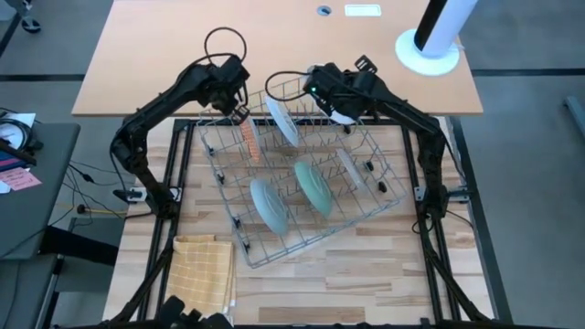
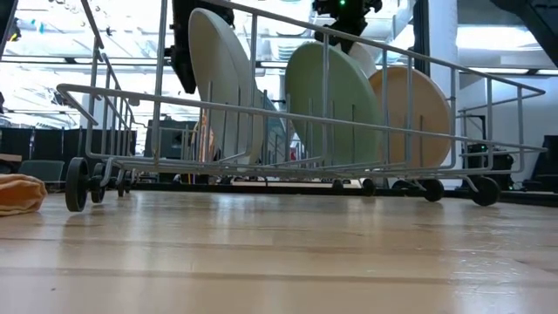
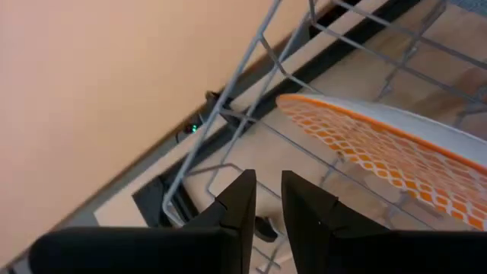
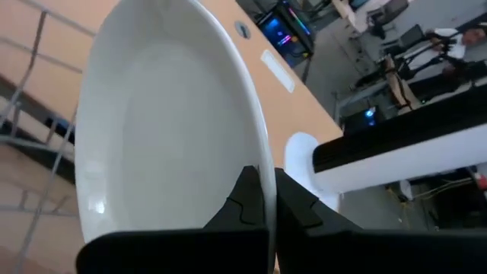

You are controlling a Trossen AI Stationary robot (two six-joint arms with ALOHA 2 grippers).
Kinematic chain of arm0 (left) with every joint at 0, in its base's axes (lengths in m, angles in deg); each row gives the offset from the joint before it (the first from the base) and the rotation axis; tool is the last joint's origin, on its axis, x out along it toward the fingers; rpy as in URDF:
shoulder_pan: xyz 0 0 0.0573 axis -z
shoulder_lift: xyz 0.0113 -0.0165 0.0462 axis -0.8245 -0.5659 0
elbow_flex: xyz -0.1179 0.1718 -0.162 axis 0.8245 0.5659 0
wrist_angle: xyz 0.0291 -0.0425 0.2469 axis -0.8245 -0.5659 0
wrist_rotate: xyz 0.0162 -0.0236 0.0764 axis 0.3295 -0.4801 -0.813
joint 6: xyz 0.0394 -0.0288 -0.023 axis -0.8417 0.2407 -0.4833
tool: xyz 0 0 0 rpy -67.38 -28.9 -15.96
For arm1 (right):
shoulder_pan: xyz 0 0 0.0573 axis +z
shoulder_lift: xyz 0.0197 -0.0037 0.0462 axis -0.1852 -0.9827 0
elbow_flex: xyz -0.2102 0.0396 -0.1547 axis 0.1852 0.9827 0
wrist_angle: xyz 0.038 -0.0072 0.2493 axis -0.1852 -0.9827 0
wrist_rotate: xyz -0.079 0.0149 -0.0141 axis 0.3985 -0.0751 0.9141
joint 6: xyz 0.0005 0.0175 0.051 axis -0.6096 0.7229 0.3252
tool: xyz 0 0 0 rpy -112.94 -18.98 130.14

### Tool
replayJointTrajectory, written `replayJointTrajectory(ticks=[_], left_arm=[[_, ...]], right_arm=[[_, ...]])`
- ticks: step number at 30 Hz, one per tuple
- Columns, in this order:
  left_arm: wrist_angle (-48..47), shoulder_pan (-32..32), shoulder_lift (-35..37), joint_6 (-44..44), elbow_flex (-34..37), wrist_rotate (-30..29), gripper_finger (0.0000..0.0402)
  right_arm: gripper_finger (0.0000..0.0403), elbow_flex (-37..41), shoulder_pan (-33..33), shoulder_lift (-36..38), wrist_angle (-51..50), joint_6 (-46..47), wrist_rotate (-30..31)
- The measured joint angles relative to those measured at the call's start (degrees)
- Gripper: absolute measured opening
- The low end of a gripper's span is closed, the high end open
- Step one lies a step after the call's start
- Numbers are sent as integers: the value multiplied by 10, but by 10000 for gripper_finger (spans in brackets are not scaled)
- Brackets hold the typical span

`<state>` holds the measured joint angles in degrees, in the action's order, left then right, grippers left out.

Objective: Sort dishes
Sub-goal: Put the white plate in the dish rack

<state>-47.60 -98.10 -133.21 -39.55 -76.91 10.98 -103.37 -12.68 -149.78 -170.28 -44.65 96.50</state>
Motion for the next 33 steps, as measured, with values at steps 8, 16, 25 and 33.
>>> replayJointTrajectory(ticks=[8, 16, 25, 33], left_arm=[[-1, 0, 0, 23, 54, 68, 59], [-9, 4, 2, 23, 128, 179, 58], [-57, 27, 3, 11, 159, 199, 37], [-51, 45, 20, 31, 162, 202, 10]], right_arm=[[1, 0, -9, 1, -10, 10, 8], [1, 0, -6, -8, -22, 36, -13], [1, 0, -12, -12, -31, 42, -11], [2, 2, -8, -27, -38, 46, -17]])
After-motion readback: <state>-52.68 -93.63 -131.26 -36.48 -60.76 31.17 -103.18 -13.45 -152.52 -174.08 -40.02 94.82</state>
